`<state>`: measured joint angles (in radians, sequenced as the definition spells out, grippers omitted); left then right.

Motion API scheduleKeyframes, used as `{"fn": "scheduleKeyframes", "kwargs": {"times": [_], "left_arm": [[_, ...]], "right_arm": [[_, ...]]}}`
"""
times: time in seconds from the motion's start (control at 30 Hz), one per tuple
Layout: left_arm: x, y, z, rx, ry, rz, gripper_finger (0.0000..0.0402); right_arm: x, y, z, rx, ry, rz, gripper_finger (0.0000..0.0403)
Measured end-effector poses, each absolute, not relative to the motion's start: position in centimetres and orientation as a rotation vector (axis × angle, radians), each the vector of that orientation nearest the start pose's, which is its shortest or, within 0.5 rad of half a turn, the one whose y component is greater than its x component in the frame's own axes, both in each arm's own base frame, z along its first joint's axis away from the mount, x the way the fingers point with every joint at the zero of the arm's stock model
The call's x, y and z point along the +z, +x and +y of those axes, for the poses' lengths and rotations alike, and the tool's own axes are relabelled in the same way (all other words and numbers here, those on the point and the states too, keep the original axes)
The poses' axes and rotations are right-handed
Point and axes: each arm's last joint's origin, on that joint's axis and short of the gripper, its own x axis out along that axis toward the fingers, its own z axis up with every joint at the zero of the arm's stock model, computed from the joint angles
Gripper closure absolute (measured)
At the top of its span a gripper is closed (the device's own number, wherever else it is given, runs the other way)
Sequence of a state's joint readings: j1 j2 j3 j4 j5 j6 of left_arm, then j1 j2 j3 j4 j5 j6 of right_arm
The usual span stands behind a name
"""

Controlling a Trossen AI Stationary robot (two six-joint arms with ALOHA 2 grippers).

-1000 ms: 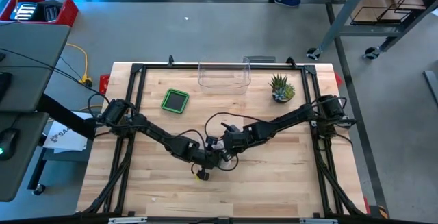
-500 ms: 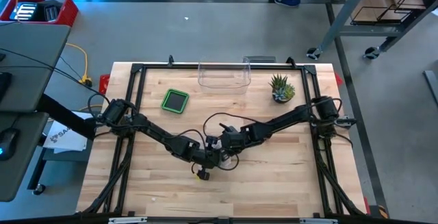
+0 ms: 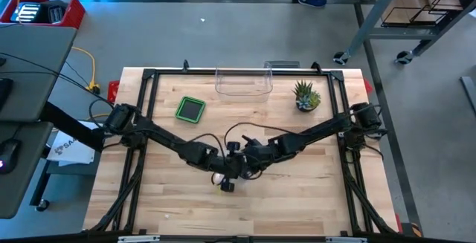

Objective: Roll bandage
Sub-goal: Put the rolled bandage into the transparent zip bag

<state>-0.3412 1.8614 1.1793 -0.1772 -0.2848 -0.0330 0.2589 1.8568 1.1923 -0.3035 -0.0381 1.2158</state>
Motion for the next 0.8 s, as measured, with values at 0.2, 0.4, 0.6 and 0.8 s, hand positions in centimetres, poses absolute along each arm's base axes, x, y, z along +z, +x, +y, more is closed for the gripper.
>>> {"fn": "scheduleKeyframes", "kwargs": {"times": [0.2, 0.4, 0.6, 0.8], "left_arm": [[18.3, 36.4, -12.3, 0.001, 0.203, 0.793, 0.0328], [16.4, 36.9, -12.2, -0.039, 0.174, 0.825, 0.0350], [14.9, 37.7, -13.4, -0.061, 0.138, 0.777, 0.0380], [14.6, 37.7, -13.4, -0.025, 0.115, 0.780, 0.0400]], "right_arm": [[17.6, 36.6, 10.5, -0.327, 1.020, 0.983, 0.0403], [17.1, 36.4, 10.4, -0.352, 1.020, 1.007, 0.0403], [17.2, 36.2, 10.6, -0.342, 1.021, 1.053, 0.0403], [17.6, 35.5, 10.3, -0.393, 1.011, 1.088, 0.0403]]}}
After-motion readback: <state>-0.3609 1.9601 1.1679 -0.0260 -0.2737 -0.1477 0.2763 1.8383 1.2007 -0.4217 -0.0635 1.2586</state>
